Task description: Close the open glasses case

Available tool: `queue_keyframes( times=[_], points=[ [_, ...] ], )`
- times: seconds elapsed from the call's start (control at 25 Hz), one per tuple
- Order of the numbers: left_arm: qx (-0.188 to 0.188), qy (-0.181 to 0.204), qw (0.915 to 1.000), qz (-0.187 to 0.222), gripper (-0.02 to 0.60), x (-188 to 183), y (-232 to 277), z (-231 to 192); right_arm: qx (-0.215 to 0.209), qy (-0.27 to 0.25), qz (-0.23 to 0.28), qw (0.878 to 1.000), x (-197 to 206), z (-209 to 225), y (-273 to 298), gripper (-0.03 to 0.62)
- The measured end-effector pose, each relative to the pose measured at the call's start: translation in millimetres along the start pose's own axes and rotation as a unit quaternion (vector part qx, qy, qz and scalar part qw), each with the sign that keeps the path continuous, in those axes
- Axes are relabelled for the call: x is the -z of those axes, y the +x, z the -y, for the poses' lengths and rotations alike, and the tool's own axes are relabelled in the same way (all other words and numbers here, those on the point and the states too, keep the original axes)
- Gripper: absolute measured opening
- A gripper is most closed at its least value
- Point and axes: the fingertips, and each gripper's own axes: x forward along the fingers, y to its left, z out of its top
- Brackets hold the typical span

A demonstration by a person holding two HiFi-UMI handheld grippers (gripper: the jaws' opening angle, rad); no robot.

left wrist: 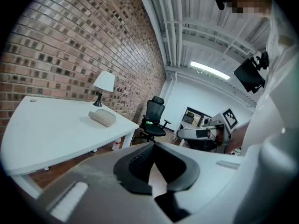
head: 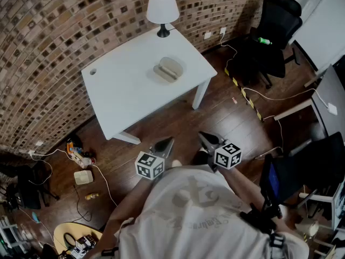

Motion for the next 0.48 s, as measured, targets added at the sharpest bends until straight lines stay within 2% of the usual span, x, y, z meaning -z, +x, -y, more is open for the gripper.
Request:
queue_keyframes(
  times=[0.24,0.48],
  points=[
    [-0.005,-0.021,0.9997,-0.010,0.006,3.7,3.5,-0.4,0.008,0.020,-0.002,1.000,2.6,7.4,-8.0,0.008],
    [-0.011,-0.040,0.9986,-0.032,0.006,12.8,28.2,-4.0,0.004,0.038,-0.024,0.999,8.8,34.2,0.6,0.008]
  ],
)
